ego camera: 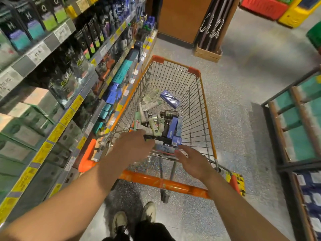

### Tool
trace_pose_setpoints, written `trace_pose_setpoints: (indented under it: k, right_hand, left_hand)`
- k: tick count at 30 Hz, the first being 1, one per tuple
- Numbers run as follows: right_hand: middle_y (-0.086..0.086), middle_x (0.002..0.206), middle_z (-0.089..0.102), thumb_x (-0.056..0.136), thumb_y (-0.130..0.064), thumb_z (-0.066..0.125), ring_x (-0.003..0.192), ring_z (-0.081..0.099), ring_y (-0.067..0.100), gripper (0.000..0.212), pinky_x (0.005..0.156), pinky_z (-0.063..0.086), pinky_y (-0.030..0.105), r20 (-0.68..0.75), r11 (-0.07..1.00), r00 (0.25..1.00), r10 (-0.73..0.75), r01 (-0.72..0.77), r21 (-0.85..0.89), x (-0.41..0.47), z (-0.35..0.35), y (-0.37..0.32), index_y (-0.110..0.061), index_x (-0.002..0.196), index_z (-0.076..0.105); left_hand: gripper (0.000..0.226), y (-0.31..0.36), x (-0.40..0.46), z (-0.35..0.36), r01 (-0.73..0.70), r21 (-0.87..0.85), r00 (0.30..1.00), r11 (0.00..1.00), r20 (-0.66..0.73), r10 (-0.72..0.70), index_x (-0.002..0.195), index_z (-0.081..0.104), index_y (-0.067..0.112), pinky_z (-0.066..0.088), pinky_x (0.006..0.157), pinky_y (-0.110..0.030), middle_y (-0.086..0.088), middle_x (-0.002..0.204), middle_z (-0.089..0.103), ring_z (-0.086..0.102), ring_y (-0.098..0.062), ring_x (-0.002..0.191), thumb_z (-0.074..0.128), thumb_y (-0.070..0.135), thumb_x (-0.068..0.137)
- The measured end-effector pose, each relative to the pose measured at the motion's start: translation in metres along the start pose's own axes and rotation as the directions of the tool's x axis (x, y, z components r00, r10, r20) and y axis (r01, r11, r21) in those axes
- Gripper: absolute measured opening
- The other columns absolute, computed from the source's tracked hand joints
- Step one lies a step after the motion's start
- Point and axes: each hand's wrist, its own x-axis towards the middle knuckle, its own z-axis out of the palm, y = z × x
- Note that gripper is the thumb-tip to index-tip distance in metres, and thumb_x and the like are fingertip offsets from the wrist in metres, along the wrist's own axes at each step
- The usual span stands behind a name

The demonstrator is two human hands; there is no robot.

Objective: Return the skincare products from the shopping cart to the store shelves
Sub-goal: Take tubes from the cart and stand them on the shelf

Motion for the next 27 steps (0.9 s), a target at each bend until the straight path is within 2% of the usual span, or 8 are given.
trace_pose_setpoints:
  k: [7, 11, 14, 16, 19, 21, 24, 27]
  right_hand:
    - [-0.007, 0.155, 0.051, 0.101, -0.065, 0.046, 0.142, 0.048, 0.018, 0.051, 0.122, 0.030, 0.047, 0.000, 0.995, 0.999, -0.041, 0.041, 0.086, 0.038, -0.021, -0.013, -0.042, 0.146, 0.053]
    - [-0.006, 0.153, 0.053, 0.102, -0.060, 0.049, 0.137, 0.051, 0.018, 0.051, 0.106, 0.039, 0.030, 0.050, 0.984, 0.997, -0.053, 0.043, 0.174, 0.078, -0.027, -0.015, -0.036, 0.147, 0.054]
    - [-0.008, 0.151, 0.055, 0.103, -0.055, 0.050, 0.135, 0.052, 0.015, 0.051, 0.097, 0.036, 0.025, 0.084, 0.971, 0.994, -0.070, 0.049, 0.233, 0.111, -0.026, -0.015, -0.032, 0.148, 0.054]
    - [-0.007, 0.149, 0.057, 0.103, -0.053, 0.050, 0.133, 0.054, 0.014, 0.050, 0.095, 0.035, 0.022, 0.095, 0.958, 0.993, -0.070, 0.040, 0.284, 0.135, -0.023, -0.014, -0.029, 0.147, 0.055]
    - [-0.004, 0.132, 0.063, 0.104, -0.057, 0.046, 0.124, 0.058, 0.021, 0.045, 0.093, 0.041, 0.028, 0.163, 0.959, 0.986, -0.037, -0.011, 0.284, 0.172, -0.013, -0.013, -0.027, 0.133, 0.062]
    - [0.000, 0.125, 0.064, 0.104, -0.057, 0.044, 0.119, 0.059, 0.025, 0.046, 0.093, 0.045, 0.035, 0.214, 0.962, 0.976, -0.043, -0.017, 0.271, 0.192, 0.000, -0.014, -0.023, 0.130, 0.062]
    - [0.003, 0.123, 0.066, 0.104, -0.051, 0.049, 0.115, 0.062, 0.025, 0.046, 0.090, 0.048, 0.035, 0.201, 0.948, 0.980, -0.007, -0.057, 0.312, 0.215, 0.018, -0.013, -0.017, 0.132, 0.064]
    - [-0.004, 0.105, 0.065, 0.103, -0.048, 0.054, 0.100, 0.063, 0.019, 0.035, 0.075, 0.044, 0.027, 0.172, 0.932, 0.985, 0.030, -0.089, 0.351, 0.238, 0.037, -0.011, -0.020, 0.118, 0.066]
  left_hand:
    - [0.059, 0.014, 0.043, -0.011, 0.045, -0.210, 0.999, 0.977, -0.010, -0.048, 0.144, 0.048, 0.028, 0.047, 0.077, -0.029, 0.005, 0.103, 0.071, 0.065, -0.012, 0.085, 0.047, 0.057, 0.092]
    - [0.067, 0.021, 0.069, -0.013, 0.123, -0.173, 0.992, 0.977, 0.015, -0.123, 0.150, 0.045, 0.028, 0.050, 0.097, -0.036, -0.004, 0.138, 0.063, 0.063, -0.024, 0.115, 0.046, 0.063, 0.093]
    - [0.057, 0.029, 0.085, -0.016, 0.191, -0.241, 0.981, 0.952, 0.015, -0.194, 0.146, 0.051, 0.025, 0.048, 0.081, -0.031, -0.002, 0.117, 0.068, 0.062, -0.021, 0.097, 0.052, 0.056, 0.098]
    - [0.055, 0.031, 0.100, -0.017, 0.227, -0.271, 0.973, 0.935, 0.031, -0.227, 0.145, 0.052, 0.025, 0.046, 0.079, -0.032, -0.003, 0.126, 0.067, 0.061, -0.021, 0.096, 0.053, 0.054, 0.099]
    - [0.060, 0.030, 0.124, -0.017, 0.262, -0.269, 0.965, 0.927, 0.040, -0.261, 0.146, 0.053, 0.023, 0.047, 0.099, -0.038, -0.004, 0.149, 0.055, 0.059, -0.028, 0.123, 0.054, 0.057, 0.097]
    - [0.056, 0.029, 0.138, -0.016, 0.288, -0.280, 0.957, 0.916, 0.052, -0.285, 0.143, 0.056, 0.023, 0.047, 0.099, -0.038, -0.006, 0.145, 0.058, 0.060, -0.027, 0.118, 0.054, 0.057, 0.097]
    - [0.052, 0.027, 0.161, -0.013, 0.349, -0.282, 0.936, 0.894, 0.064, -0.345, 0.140, 0.055, 0.032, 0.043, 0.083, -0.031, 0.000, 0.136, 0.059, 0.057, -0.011, 0.088, 0.053, 0.061, 0.097]
    - [0.051, 0.023, 0.191, -0.007, 0.416, -0.220, 0.909, 0.882, 0.090, -0.407, 0.139, 0.056, 0.037, 0.045, 0.088, -0.034, -0.001, 0.136, 0.056, 0.055, -0.016, 0.097, 0.051, 0.063, 0.095]
